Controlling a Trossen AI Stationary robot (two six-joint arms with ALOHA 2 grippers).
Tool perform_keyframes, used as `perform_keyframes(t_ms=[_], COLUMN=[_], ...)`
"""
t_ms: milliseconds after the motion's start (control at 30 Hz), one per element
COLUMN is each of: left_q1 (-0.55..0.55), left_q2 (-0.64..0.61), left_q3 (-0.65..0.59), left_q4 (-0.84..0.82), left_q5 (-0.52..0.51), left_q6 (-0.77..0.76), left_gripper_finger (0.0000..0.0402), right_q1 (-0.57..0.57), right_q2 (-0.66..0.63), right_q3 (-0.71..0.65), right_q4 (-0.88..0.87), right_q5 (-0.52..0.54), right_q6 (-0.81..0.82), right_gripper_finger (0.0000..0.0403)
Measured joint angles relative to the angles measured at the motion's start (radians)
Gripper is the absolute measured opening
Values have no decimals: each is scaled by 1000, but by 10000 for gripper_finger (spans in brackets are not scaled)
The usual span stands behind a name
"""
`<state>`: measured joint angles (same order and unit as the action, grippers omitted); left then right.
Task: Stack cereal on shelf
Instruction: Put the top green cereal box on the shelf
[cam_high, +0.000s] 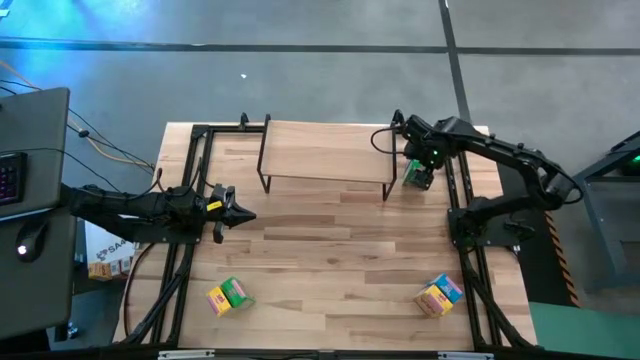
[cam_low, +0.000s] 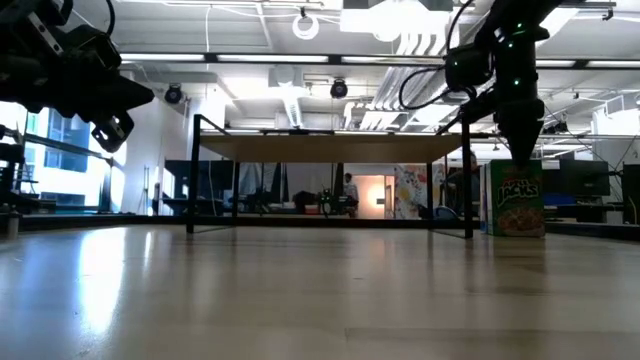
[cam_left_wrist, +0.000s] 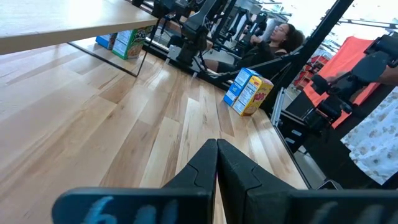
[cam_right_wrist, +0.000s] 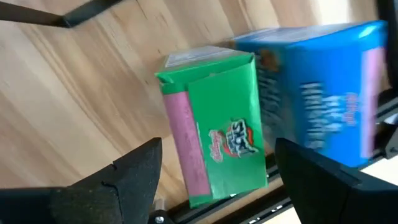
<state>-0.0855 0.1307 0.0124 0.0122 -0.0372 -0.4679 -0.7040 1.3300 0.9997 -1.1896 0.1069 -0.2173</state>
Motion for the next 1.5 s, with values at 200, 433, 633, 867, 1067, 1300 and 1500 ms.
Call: perform_keyframes(t_ms=[200,433,633,867,1067,1300,1500], left_q1=[0,0,0,0,0,0,0], left_q2=[0,0,0,0,0,0,0], left_q3=[0,0,0,0,0,0,0], left_q4=[0,0,0,0,0,0,0], left_q5=[0,0,0,0,0,0,0], left_q6=[0,0,0,0,0,0,0], left_gripper_finger=[3,3,3,3,3,3,3], right_q1=[0,0,0,0,0,0,0], right_q2=[26,27,39,39,39,38,37], right_q3=[0,0,0,0,0,89,285], right_q4=[-3,11,11,-15,-69,-177,-310], right_q5=[31,-5,-3,-19,-57,-175,-243], right_q6=[-30,18,37,35,34,7,-27], right_gripper_finger=[288,280,234,177,150,150,151])
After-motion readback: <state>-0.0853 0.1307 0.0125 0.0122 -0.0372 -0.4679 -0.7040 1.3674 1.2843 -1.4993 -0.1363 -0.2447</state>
